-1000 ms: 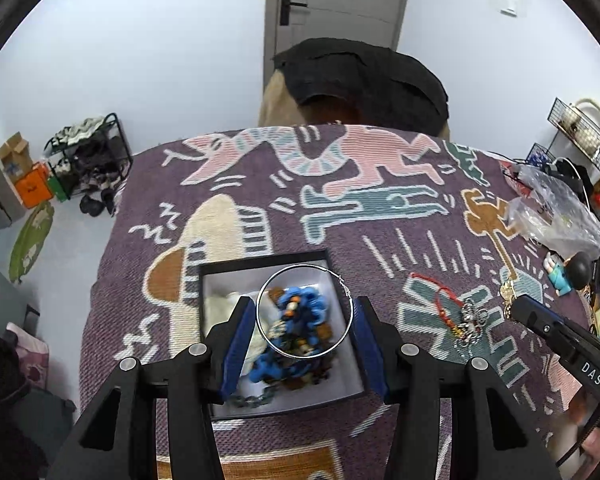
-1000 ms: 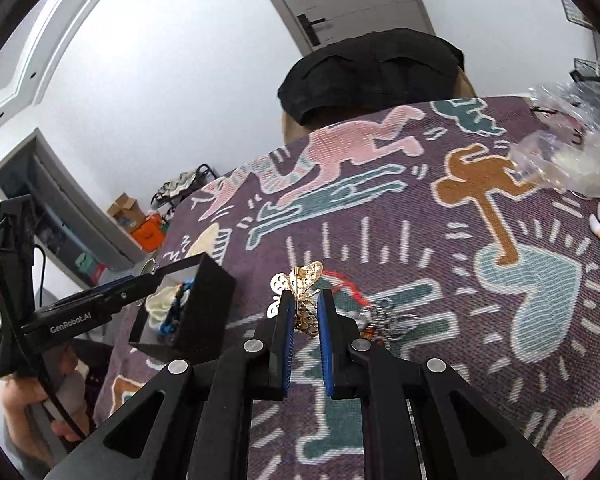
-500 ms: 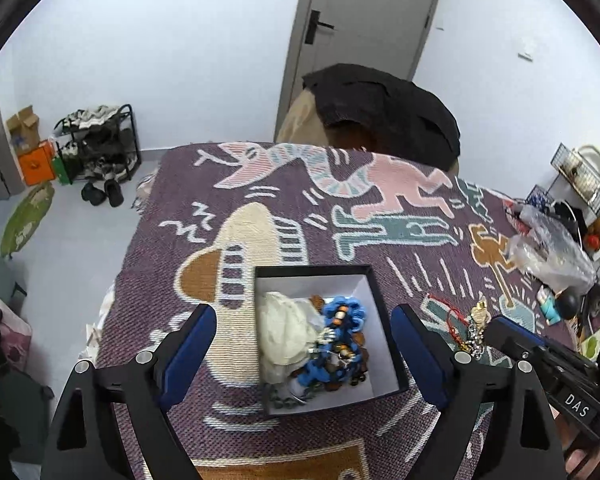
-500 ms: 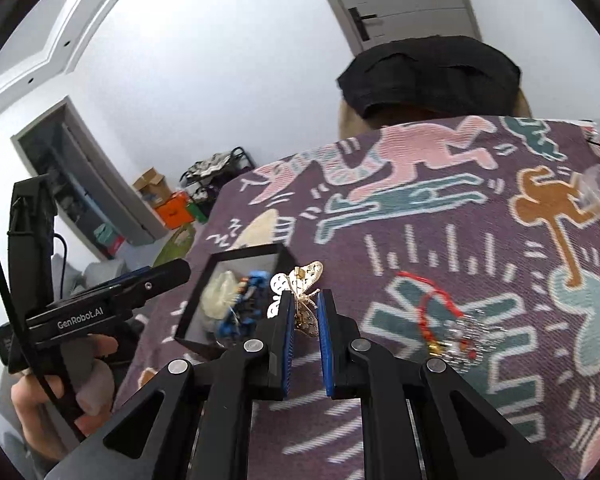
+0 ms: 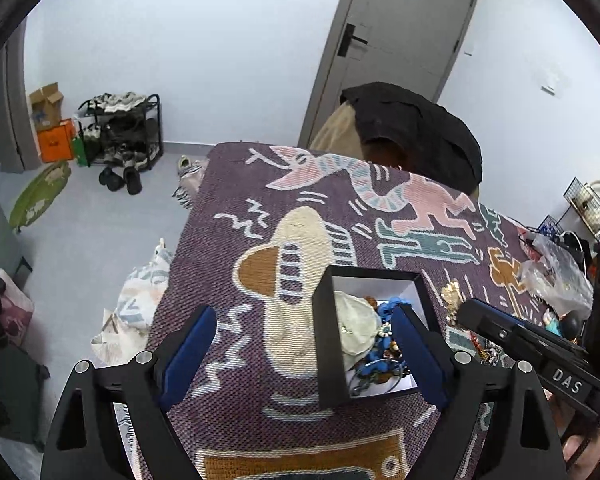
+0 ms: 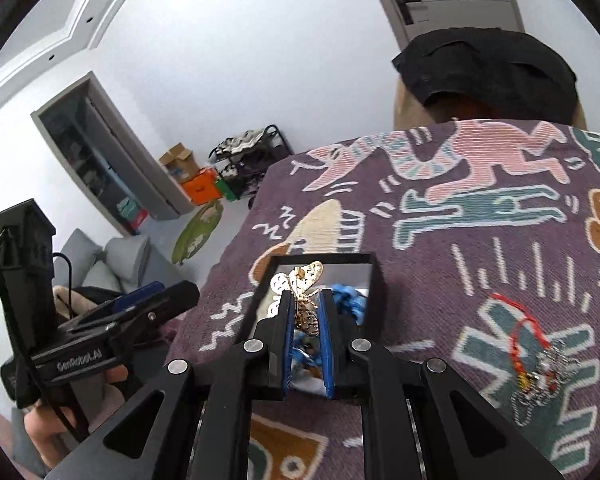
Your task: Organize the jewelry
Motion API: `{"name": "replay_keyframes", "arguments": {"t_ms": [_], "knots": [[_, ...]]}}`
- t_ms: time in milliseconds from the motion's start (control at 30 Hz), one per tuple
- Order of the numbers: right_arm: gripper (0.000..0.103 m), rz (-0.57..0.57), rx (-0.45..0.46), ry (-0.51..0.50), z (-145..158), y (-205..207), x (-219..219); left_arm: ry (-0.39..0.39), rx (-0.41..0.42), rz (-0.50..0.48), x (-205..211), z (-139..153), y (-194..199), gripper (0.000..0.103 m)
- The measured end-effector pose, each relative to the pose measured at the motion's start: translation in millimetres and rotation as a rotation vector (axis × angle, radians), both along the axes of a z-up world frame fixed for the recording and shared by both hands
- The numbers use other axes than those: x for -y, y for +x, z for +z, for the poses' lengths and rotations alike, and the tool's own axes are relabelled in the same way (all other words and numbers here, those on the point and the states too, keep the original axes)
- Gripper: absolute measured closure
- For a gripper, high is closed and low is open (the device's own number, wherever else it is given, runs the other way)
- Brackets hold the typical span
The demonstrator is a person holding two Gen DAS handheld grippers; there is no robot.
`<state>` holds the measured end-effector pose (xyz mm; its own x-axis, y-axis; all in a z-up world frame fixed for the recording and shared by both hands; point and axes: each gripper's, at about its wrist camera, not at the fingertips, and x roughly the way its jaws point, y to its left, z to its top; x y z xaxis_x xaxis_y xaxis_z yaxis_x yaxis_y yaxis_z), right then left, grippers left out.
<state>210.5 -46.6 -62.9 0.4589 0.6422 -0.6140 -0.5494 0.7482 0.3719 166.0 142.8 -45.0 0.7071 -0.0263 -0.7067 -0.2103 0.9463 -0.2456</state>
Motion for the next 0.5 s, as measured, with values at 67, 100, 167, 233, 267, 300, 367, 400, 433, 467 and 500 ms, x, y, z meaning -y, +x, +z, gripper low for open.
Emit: {"name": "replay_keyframes", "arguments": {"t_ms": [67, 100, 167, 233, 267, 300, 367, 400, 433, 467, 500], "knots": [[0.090, 0.007, -0.012, 0.000, -1, 4, -11, -0.003, -0.001, 0.010, -5, -1, -2, 0.014], [0.090, 0.011, -0.016, -0.001, -1, 5, -16, -0.007, -0.001, 0.014, -8, -1, -3, 0.014], [0.088, 0.029, -0.017, -0.002, -1, 7, -26, -0.012, 0.002, 0.022, -11, -1, -4, 0.014], [0.062, 0.045, -0.050, -0.016, -5, 11, -34, -0.018, 0.003, 0.029, -14, -2, -5, 0.014], [0.042, 0.044, -0.059, -0.010, -7, 12, -33, -0.021, 0.003, 0.032, -15, -2, -6, 0.014], [0.035, 0.037, -0.052, 0.010, -7, 12, -30, -0.021, 0.004, 0.032, -16, -2, -6, 0.014], [0.033, 0.024, -0.040, 0.018, -8, 9, -20, -0.015, 0.006, 0.029, -14, -2, -7, 0.014], [0.033, 0.016, -0.046, 0.017, -10, 9, -16, -0.014, 0.006, 0.027, -13, -2, -6, 0.014], [0.033, 0.004, -0.055, 0.019, -11, 9, -10, -0.014, 0.007, 0.025, -11, -2, -6, 0.014], [0.033, -0.006, -0.059, 0.022, -12, 7, -4, -0.016, 0.009, 0.020, -9, -2, -5, 0.014], [0.033, -0.020, -0.061, 0.026, -13, 6, 4, -0.019, 0.012, 0.015, -6, -1, -4, 0.014]]}}
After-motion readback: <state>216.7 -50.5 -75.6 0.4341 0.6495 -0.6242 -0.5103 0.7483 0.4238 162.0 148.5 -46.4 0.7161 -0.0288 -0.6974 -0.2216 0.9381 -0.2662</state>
